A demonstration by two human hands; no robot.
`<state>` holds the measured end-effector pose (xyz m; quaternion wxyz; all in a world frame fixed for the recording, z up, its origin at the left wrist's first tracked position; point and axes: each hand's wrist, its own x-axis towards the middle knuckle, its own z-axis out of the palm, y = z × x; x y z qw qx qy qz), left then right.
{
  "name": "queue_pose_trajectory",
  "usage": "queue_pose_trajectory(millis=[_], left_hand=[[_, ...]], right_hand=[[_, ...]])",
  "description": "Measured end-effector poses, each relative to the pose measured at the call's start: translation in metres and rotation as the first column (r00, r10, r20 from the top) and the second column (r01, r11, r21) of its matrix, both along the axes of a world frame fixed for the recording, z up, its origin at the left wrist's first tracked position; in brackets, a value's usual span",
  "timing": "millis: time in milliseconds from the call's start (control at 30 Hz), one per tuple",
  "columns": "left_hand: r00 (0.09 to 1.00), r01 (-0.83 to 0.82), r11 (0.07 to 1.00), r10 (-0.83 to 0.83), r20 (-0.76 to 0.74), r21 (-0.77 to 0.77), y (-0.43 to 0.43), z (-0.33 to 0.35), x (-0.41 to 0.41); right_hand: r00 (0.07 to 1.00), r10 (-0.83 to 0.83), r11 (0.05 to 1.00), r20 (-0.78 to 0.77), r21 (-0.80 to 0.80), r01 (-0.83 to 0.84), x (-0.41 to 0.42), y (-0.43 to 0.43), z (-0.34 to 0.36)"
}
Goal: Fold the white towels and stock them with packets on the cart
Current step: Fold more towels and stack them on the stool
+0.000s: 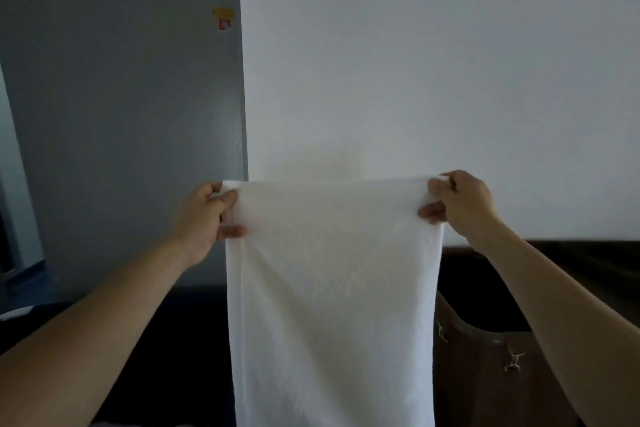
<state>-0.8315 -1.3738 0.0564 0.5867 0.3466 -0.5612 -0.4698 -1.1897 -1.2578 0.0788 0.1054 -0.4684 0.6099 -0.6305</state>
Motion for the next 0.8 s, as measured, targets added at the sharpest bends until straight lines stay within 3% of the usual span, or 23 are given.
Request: queue_pose_trajectory(millis=[167,400,533,700,800], left_hand=[[0.994,-0.045,0.996,0.037,0.102,0.079,-0.014,-0.058,0.006],[0.976,-0.109,0.973,0.065,0.210,0.203,-0.058,-0.095,-0.020],[0.958,-0.209,0.973,0.185,0.217,0.092,-0.099,-0.059,-0.040],[0.941,-0.329,0.926,0.338,0.016,-0.187,-0.120,0.068,-0.058],[0.944,-0.331,0.902,0.322,-0.076,-0.278,-0.111,0.129,-0.053]], right_hand=[[1.000,0.012,0.980,-0.010,0.199,-0.010,0.000,-0.003,-0.047],[0.998,0.014,0.946,0.055,0.322,-0.031,-0.015,-0.048,-0.084],[0.998,0.010,0.983,0.064,0.183,-0.022,-0.021,-0.087,-0.049],[0.999,-0.029,0.982,0.021,-0.187,0.032,-0.020,-0.103,0.065],[1.000,-0.003,0.945,-0.010,-0.326,0.000,-0.016,-0.091,0.118]])
